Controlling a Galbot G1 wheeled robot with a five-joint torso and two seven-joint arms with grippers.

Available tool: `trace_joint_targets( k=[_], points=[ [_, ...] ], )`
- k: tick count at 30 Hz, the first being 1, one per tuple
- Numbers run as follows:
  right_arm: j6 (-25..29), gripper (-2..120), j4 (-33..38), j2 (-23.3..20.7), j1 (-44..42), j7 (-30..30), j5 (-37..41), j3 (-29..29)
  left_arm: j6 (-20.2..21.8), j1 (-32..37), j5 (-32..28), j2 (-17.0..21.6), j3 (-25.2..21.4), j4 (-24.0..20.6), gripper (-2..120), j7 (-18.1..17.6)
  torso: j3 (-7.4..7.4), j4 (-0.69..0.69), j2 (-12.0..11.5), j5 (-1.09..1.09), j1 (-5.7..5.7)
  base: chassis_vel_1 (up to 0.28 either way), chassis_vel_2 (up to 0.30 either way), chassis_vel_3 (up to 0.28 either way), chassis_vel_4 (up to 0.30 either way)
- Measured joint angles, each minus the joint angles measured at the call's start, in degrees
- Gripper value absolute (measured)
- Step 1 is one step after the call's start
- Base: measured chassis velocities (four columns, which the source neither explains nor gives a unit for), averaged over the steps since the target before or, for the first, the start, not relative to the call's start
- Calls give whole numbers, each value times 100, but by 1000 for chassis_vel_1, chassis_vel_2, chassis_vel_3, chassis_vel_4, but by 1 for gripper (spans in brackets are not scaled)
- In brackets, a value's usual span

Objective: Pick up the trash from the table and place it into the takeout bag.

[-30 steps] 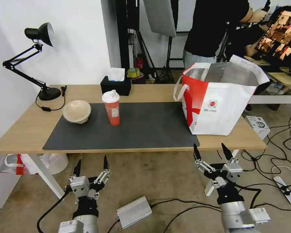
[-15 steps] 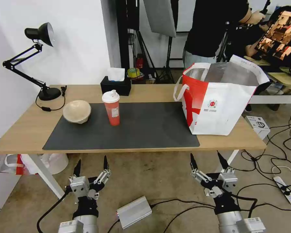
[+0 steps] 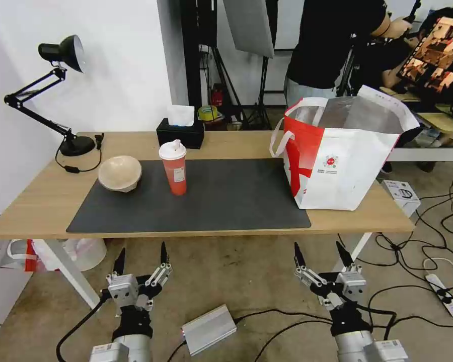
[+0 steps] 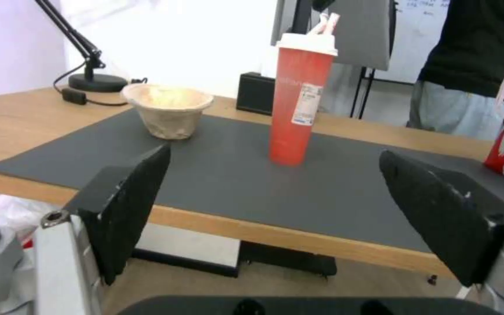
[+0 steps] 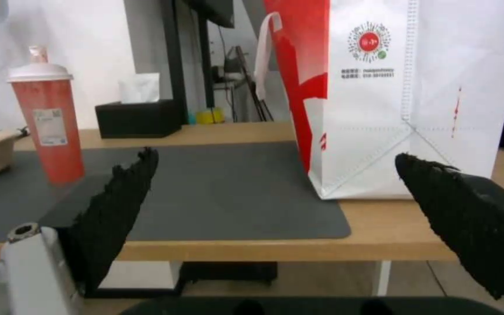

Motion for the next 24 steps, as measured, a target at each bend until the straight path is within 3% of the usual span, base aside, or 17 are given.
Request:
trace_joint_targets(
  k=[17,23,24],
  points=[
    [98,100,23,4,-5,-58,-64,20,0,-5,-2,2,6,-16,95,0,0,0,0,0,0,0,0,0,0],
    [273,100,203,-239,91,-647,401,47,0,-29,-11,11,6,-12,95,2,0,-1,0,0,0,0,0,0,0],
    [328,100,296,-376,164,-958,644,56,0,-41,-12,11,5,-2,95,2,0,0,0,0,0,0,0,0,0]
  ],
)
